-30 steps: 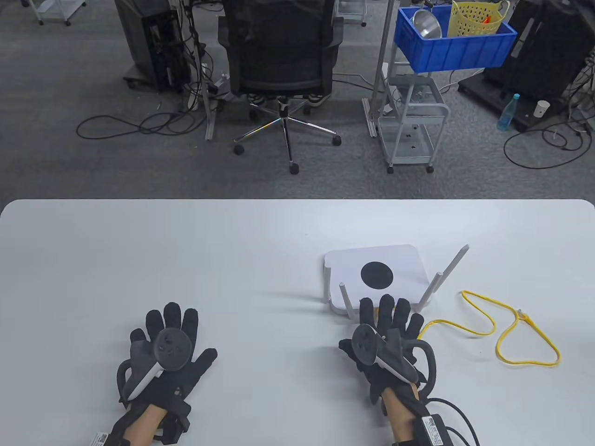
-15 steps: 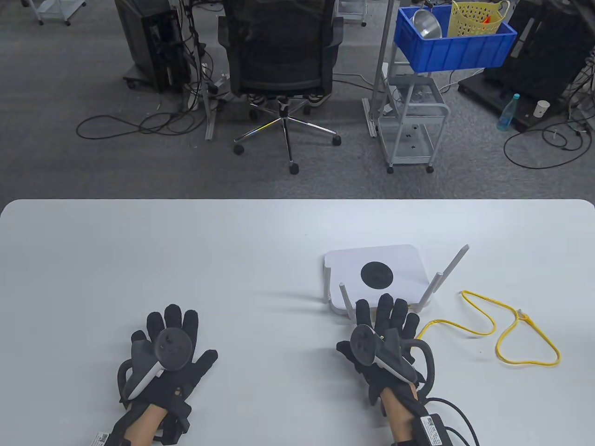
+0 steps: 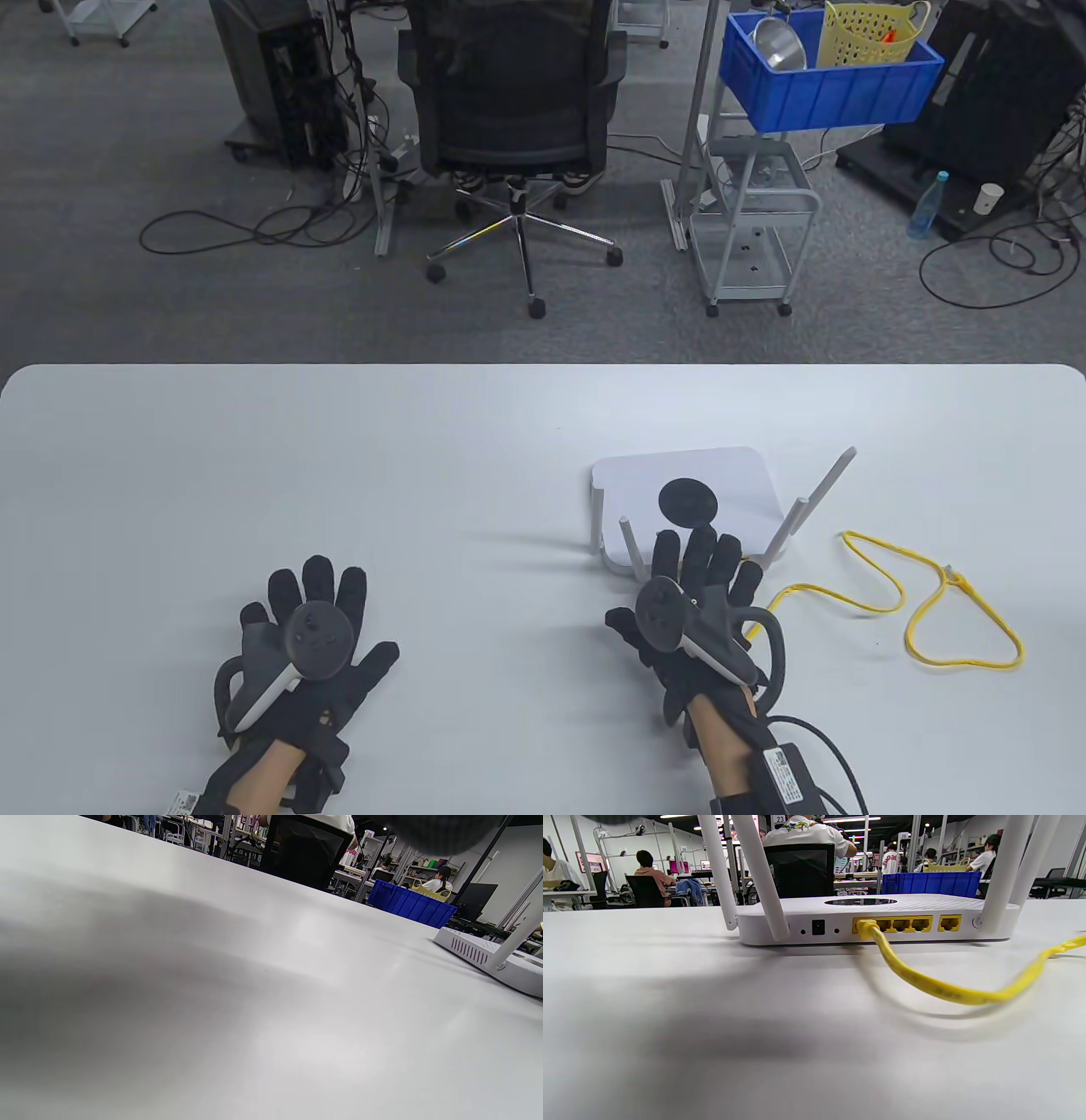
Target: Remove ethernet cable from router with right hand
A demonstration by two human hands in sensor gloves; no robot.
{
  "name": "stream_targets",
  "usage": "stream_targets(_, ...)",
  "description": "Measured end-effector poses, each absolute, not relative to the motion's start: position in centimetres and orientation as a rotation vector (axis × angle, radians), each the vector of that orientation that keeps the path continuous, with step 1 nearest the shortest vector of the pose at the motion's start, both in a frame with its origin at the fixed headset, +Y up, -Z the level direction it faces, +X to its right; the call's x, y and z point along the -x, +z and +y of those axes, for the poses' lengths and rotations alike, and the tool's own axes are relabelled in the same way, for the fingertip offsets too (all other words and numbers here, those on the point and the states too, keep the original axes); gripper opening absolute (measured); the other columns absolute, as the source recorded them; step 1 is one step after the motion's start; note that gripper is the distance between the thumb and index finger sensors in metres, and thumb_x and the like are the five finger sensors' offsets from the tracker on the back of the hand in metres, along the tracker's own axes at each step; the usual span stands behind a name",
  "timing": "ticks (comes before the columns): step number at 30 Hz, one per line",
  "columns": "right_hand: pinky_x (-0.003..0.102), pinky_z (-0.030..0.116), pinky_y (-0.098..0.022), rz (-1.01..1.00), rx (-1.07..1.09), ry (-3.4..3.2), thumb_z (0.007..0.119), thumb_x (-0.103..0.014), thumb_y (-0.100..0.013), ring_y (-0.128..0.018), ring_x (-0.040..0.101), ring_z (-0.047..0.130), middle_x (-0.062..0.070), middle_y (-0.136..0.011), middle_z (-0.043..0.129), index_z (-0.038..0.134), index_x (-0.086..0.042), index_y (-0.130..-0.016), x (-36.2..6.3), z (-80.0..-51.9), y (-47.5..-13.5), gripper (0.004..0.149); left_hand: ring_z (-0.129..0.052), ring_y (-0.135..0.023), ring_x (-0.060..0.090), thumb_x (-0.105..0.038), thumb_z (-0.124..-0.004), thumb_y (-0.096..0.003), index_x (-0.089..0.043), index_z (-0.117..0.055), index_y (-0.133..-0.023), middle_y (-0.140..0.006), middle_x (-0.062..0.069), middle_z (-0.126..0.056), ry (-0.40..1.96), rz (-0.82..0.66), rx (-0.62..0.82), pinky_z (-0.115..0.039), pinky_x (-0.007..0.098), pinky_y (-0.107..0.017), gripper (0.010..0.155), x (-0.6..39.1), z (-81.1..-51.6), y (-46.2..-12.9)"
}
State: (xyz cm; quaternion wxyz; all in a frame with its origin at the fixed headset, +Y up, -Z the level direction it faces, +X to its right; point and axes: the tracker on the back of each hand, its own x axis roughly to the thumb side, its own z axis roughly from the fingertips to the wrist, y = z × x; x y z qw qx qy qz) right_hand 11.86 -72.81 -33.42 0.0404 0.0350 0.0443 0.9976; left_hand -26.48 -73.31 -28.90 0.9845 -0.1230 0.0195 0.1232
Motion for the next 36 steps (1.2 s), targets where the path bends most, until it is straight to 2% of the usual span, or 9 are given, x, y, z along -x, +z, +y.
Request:
stream_targets(7, 0.077, 0.014, -0.065, 0.153, -0.026, 3.027, 0.052, -0.07, -0.045, -0.094, 0.065, 0.007, 0.041, -0.11, 0.004, 0.005, -0.002, -0.111, -11.7, -72.2, -35.5, 0.106, 0.015, -0.1, 0.045, -0.063, -0.063, -0.0479, -0.036, -0.015, -0.11, -0.117, 0.007, 0.01, 0.25, 0.032, 0.253, 0.006, 0.065, -0.065, 0.083, 26.3, -73.5, -29.0)
stream_targets(17, 0.077, 0.017, -0.066, 0.239, 0.074, 2.947, 0.053, -0.07, -0.046, -0.096, 0.064, 0.012, 0.04, -0.112, 0.009, 0.01, -0.003, -0.112, -11.6, -74.8, -38.0, 0.104, 0.014, -0.1, 0.045, -0.063, -0.063, -0.048, -0.036, -0.016, -0.11, -0.117, 0.008, 0.009, 0.258, 0.035, 0.277, 0.005, 0.065, -0.065, 0.083, 26.2, -73.7, -29.1)
stream_targets(30, 0.077, 0.026, -0.067, 0.254, 0.192, 2.869, 0.053, -0.061, -0.053, -0.1, 0.061, 0.029, 0.035, -0.114, 0.028, 0.027, -0.015, -0.115, -12.0, -76.6, -39.4, 0.081, 0.012, -0.101, 0.046, -0.062, -0.063, -0.0485, -0.035, -0.017, -0.111, -0.118, 0.009, 0.008, 0.257, 0.026, 0.318, 0.004, 0.066, -0.065, 0.082, 25.6, -74.4, -29.5)
stream_targets(36, 0.076, 0.026, -0.067, 0.261, 0.229, 2.944, 0.055, -0.06, -0.053, -0.101, 0.057, 0.027, 0.032, -0.114, 0.03, 0.035, -0.019, -0.114, -11.8, -77.2, -39.6, 0.076, 0.011, -0.101, 0.047, -0.062, -0.063, -0.0488, -0.034, -0.018, -0.111, -0.118, 0.01, 0.007, 0.253, 0.023, 0.33, 0.004, 0.066, -0.065, 0.082, 25.4, -74.6, -29.5)
